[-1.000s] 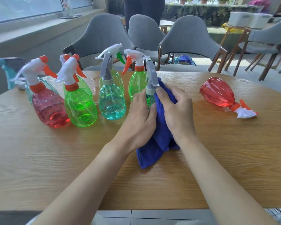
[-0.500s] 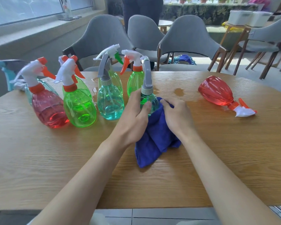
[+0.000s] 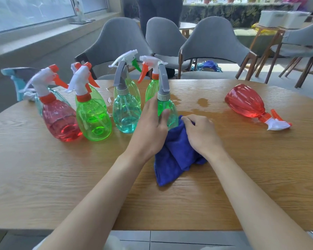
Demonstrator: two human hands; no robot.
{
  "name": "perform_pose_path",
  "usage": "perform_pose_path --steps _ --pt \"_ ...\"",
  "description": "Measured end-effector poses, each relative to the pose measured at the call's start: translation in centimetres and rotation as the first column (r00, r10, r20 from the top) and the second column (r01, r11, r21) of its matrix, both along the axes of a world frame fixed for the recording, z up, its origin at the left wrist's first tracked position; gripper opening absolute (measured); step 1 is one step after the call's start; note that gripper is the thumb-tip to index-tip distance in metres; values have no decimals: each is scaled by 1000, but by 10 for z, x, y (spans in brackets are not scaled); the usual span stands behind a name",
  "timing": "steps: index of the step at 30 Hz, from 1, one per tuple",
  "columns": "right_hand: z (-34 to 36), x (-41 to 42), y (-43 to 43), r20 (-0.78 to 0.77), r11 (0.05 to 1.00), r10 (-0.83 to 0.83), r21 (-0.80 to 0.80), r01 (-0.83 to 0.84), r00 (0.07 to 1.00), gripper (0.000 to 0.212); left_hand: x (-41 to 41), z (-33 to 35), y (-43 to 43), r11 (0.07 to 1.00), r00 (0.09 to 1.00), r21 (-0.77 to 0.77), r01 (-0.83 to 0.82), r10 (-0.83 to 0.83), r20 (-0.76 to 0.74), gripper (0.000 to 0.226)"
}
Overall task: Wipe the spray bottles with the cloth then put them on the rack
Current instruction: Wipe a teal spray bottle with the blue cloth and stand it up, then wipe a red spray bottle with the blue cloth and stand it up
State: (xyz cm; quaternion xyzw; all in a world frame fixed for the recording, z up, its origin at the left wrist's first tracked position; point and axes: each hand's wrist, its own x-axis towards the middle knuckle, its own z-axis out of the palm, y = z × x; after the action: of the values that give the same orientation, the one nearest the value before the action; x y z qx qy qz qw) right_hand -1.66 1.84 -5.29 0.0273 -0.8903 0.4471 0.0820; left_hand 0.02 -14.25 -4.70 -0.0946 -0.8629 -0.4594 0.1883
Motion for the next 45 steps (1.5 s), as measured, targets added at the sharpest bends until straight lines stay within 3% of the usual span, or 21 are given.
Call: perform_pose_path --steps 5,10,16,18,20,23,26,28,30,32,35,37,39,40,42,45 --pt "13 1 2 -137 985 -29 -172 5 990 30 2 3 -5 967 971 -122 -224 211 -111 64" --pt "19 3 5 -190 968 -30 -251 -19 981 34 0 -1 -1 945 969 -221 -242 223 -109 93" --pt "18 7 11 -153 960 -4 -279 -39 988 45 3 -4 9 883 899 -221 -413 356 -256 81" --pt "22 7 16 -118 939 -40 -343 -3 992 35 5 1 13 860 826 -152 -486 396 -402 62" --pt "26 7 22 -34 877 -85 -477 58 996 30 9 11 21 917 835 -87 -389 310 -455 38" --pt "35 8 30 95 733 -114 -663 148 989 27 19 22 41 993 989 -113 -19 2 -147 38" --pt "40 8 40 128 601 -137 -778 185 982 30 21 20 59 964 977 -199 177 -148 154 72" --pt "44 9 47 122 534 -144 -826 181 982 28 17 18 66 961 963 -177 210 -173 206 69" --pt "45 6 56 93 489 -126 -860 143 988 27 11 20 71 981 970 -67 184 -171 171 45" --pt "44 4 66 69 567 -123 -814 127 990 29 5 24 76 992 984 49 115 -120 131 28" --pt "36 4 79 -10 820 -164 -557 130 986 33 -4 42 87 989 995 143 25 -38 89 21" --pt "36 6 87 -67 875 -194 -463 141 979 34 -11 52 98 980 995 197 9 -29 99 21" --pt "43 11 92 -66 827 -57 -563 10 996 32 -16 61 111 971 990 240 17 -49 129 19" --pt "44 13 96 -62 755 58 -650 -84 996 38 -19 65 118 964 985 264 43 -86 153 18" --pt "47 17 102 -58 639 208 -748 -181 976 51 -26 70 133 945 965 310 107 -173 196 35" --pt "45 16 112 32 679 68 -734 -23 997 65 -40 67 153 952 957 284 114 -182 225 49"
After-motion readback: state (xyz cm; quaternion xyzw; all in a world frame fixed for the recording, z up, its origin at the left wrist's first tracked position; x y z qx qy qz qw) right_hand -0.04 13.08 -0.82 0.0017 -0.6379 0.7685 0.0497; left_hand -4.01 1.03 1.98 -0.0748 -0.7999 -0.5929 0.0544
